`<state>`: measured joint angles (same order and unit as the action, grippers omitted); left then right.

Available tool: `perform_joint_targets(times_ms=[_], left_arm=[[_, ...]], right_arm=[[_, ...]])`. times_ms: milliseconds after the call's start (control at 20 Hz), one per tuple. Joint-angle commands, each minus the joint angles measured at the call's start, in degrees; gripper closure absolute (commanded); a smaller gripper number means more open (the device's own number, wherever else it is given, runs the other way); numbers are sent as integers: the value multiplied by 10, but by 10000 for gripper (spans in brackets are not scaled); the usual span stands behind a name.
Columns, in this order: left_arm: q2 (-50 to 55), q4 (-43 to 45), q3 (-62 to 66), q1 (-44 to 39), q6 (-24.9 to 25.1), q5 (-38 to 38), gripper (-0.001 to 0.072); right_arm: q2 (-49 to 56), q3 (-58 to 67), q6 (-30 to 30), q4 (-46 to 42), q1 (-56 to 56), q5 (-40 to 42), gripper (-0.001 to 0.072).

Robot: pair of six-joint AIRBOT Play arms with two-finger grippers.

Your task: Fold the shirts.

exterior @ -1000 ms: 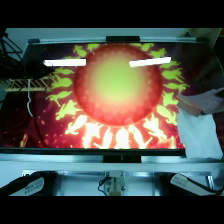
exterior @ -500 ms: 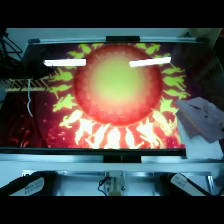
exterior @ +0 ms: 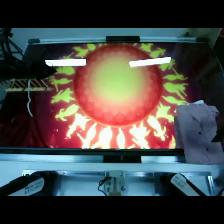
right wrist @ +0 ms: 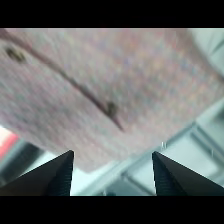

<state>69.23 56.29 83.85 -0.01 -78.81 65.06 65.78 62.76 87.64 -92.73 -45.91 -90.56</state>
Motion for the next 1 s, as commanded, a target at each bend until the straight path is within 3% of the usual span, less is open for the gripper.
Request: perform_joint_targets(times_ms=[0, 150, 200, 300, 350, 400, 450, 600, 950], left_arm=[[9, 144, 1, -37, -58, 4, 687], [32, 405, 3, -123, -150, 102, 687], [46, 441, 3, -145, -150, 151, 686], [80, 433, 0, -163, -149, 206, 665], [92, 410, -9, -166, -149, 204, 520], [96, 383, -24, -165, -149, 191, 326], [93, 359, -49, -165, -150, 165, 200], [61, 327, -115, -166, -176, 103, 186], [19, 354, -138, -165, -173, 83, 187]], right_arm=[[-2, 93, -10, 87, 8, 87, 121], [-2, 157, -9, 111, 104, 133, 121], [-1, 157, -6, 90, 154, 132, 121], [18, 156, 36, 18, 263, 108, 121], [34, 157, 38, 27, 307, 93, 121], [48, 157, 29, 60, 338, 83, 121], [63, 157, 22, 97, 363, 76, 121], [85, 157, 29, 125, 411, 65, 121], [86, 157, 28, 142, 436, 55, 121]])
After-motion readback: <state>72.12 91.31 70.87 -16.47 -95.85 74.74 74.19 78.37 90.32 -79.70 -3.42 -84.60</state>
